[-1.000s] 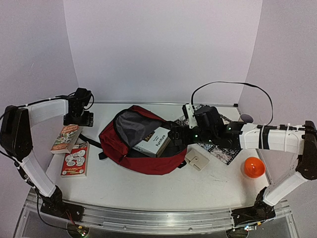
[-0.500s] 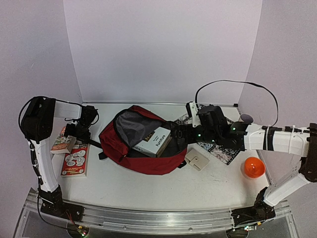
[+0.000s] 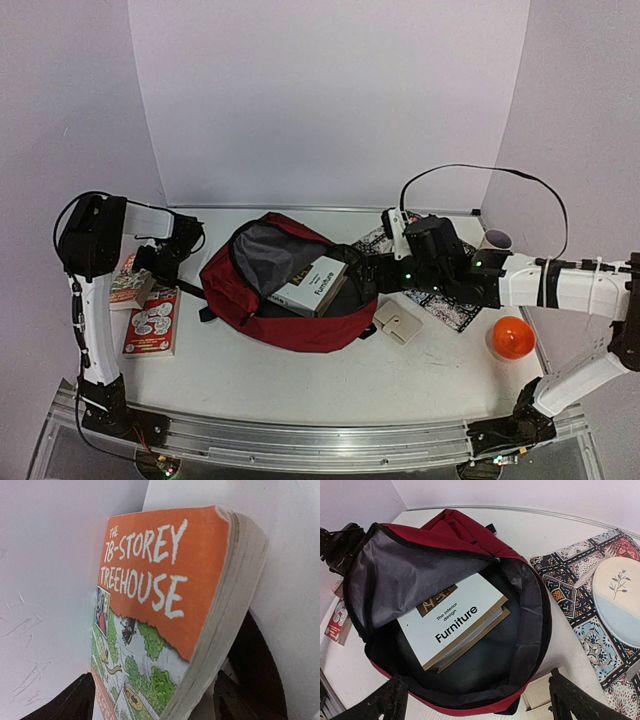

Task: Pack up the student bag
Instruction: Pick up the book at the corner of the board.

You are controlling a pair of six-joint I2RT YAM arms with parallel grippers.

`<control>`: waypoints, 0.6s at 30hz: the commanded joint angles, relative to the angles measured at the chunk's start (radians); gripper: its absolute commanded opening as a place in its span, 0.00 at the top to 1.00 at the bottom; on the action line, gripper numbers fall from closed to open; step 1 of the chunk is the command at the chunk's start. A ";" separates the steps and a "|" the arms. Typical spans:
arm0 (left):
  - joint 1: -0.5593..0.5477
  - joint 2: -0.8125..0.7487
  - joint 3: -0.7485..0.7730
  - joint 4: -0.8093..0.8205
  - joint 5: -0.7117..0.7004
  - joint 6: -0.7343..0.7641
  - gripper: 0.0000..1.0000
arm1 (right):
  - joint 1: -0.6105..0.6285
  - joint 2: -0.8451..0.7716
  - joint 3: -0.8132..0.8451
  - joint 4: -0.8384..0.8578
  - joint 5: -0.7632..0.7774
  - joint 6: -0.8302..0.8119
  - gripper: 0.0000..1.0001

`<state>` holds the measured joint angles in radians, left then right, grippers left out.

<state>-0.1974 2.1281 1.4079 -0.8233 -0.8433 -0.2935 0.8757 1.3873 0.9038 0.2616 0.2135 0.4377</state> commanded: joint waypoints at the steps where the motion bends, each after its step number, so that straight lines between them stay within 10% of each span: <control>1: 0.005 0.071 0.014 -0.059 -0.015 -0.027 0.21 | 0.001 -0.036 -0.011 -0.001 0.037 -0.009 0.02; 18: -0.059 -0.067 0.023 -0.146 0.044 -0.077 0.77 | 0.000 -0.020 0.009 -0.001 0.027 -0.001 0.02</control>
<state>-0.2227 2.1527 1.4181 -0.9152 -0.8903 -0.3408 0.8759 1.3808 0.8959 0.2610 0.2311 0.4381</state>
